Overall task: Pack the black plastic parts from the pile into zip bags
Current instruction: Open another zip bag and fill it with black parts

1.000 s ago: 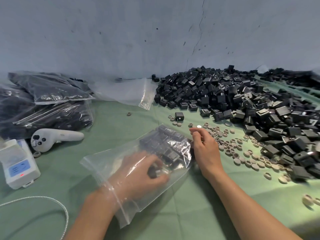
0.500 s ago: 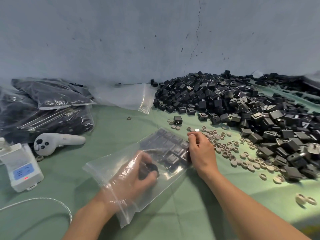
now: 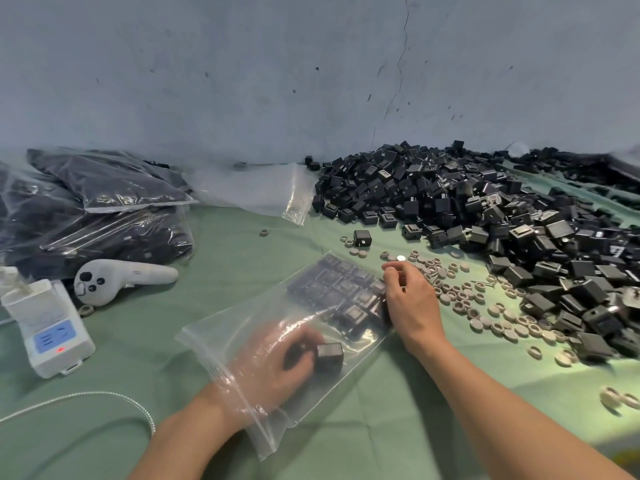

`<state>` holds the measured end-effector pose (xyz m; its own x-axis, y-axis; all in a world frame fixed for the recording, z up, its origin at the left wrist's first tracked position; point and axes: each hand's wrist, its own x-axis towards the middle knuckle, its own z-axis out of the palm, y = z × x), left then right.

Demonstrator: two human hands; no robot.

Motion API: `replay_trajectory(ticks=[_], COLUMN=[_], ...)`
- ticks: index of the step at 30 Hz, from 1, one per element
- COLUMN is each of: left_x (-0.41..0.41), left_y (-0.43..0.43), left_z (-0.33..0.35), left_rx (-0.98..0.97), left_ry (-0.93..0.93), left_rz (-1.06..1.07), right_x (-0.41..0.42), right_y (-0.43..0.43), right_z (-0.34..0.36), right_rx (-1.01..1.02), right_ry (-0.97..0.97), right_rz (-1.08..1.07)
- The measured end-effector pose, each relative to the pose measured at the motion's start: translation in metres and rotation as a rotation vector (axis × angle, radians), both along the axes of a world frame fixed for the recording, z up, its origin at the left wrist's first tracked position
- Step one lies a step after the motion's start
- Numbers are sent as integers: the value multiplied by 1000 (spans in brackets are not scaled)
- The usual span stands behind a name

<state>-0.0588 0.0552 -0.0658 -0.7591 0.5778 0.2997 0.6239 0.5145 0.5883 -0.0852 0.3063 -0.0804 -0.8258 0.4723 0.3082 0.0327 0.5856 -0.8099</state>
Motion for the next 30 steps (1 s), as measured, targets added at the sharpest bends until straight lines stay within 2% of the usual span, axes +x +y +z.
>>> replay_trajectory(ticks=[2,3,6,9,13,15,18,22,26,30], left_x=[0,1,4,9,0,-2,-3,-5,-7,-13], left_y=[3,4,5,8,18,22,22,12,18,29], left_z=[1,3,12,16,5,0,0,5,6,3], left_rx=[-20,12,142,173,48,-23,-50,-118,-164,-193], left_ry=[68,30,-249,-383,-77,-50,-169,-283,-96,85], left_rz=[27,57,29,-136,33,25,-62,-68,-127,-79], right_x=[0,1,2,2,2,1,2,2,2,3], right_y=[-1,-1,-1,-1,0,1,1,1,1,0], right_z=[0,0,1,1,1,1,1,1,1,2], right_rx=[8,14,20,15,8,-4,-42,-50,-50,-39], right_ry=[2,4,9,8,0,-4,-4,-12,-13,-16], right_rz=[2,3,8,11,20,26,30,38,34,32])
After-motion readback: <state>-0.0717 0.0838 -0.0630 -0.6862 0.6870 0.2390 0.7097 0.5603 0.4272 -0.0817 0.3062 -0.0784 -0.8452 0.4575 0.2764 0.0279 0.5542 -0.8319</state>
